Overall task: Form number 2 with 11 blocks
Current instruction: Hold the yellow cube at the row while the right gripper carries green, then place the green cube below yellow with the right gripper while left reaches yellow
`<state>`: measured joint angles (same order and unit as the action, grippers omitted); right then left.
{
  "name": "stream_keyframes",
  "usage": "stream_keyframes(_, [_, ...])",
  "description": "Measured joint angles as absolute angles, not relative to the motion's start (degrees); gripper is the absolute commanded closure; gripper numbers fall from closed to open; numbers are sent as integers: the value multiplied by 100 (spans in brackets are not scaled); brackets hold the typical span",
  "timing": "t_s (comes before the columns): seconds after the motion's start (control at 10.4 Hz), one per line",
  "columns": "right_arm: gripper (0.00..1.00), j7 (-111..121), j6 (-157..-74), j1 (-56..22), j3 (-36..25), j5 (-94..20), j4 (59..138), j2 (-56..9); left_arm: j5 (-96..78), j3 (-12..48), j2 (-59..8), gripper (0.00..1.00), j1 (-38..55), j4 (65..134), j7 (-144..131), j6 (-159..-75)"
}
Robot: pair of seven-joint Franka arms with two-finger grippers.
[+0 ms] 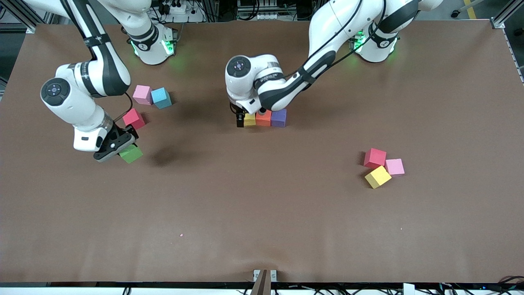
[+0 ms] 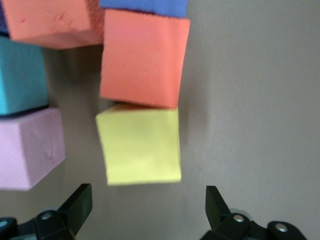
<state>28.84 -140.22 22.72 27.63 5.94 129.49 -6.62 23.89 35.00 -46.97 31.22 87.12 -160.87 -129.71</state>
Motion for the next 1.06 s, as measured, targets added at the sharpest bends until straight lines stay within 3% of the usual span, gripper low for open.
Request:
stream_keyframes(0.39, [68,1714,-14013,1699,2777,585,12878,-664,2382,3636,-4395,0,3033,8703,-15972,-12778])
stream_keyframes(1.06, [68,-835,-14092,83,2779,118,12386,-1133,2410,3894,-3443,0,1750,8697,-14675,-12220])
